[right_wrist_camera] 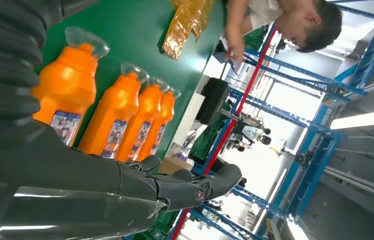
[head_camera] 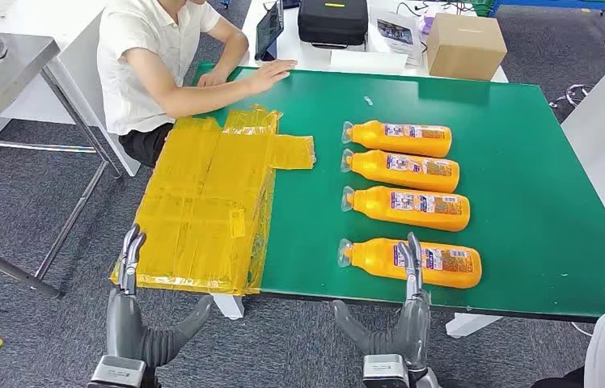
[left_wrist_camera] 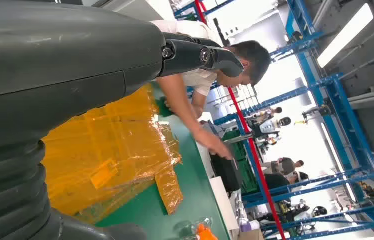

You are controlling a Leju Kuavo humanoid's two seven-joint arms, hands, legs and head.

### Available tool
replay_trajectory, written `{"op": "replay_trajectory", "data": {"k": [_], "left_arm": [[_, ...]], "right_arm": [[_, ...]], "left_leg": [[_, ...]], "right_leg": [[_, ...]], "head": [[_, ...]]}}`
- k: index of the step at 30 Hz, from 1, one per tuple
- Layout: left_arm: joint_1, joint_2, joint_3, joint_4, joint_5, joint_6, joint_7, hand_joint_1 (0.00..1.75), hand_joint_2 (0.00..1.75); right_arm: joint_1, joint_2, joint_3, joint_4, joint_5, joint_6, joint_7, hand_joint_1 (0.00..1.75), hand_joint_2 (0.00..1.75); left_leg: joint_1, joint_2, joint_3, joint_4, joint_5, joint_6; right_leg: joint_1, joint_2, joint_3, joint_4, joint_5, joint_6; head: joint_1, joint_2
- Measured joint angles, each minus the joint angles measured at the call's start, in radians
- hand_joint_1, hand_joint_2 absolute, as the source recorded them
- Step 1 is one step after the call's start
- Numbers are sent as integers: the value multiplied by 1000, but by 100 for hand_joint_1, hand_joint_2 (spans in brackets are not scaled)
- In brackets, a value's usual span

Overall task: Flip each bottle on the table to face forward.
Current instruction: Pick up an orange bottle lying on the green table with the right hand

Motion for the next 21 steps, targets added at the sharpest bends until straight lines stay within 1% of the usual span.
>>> {"op": "replay_trajectory", "data": {"k": [2,5,10,13,17,19,21], "left_arm": [[-15,2,-22,17,3,22,3,0,175],[-55,15,-83,59,42,78,13,0,175],[-92,47,-150,99,112,98,20,0,175],[-106,63,-178,124,122,95,32,0,175],[-130,78,-207,177,166,69,50,0,175],[-148,81,-215,211,196,50,54,0,175],[-171,82,-230,254,215,33,55,0,175]], "right_arm": [[6,-7,-15,-8,-10,17,-6,0,175],[18,-20,-56,-25,-16,46,-21,0,175],[19,-28,-86,-35,5,48,-16,0,175],[19,-34,-92,-34,12,47,11,0,175],[11,-44,-108,-7,21,40,46,0,175],[3,-48,-127,22,27,23,54,0,175],[-10,-55,-153,63,63,-7,66,0,175]], "left_leg": [[0,0,0,0,0,0],[0,0,0,0,0,0],[0,1,1,0,0,0],[0,1,1,0,0,0],[0,1,1,0,0,0],[0,1,1,0,0,0],[-1,1,1,0,0,0]], "right_leg": [[0,0,0,0,0,0],[0,0,1,0,1,0],[0,0,1,0,1,0],[0,0,1,0,1,0],[0,0,1,0,1,0],[0,0,1,0,1,0],[0,0,2,0,1,0]], "head": [[0,0],[0,0],[0,0],[0,0],[0,0],[0,0],[0,0]]}}
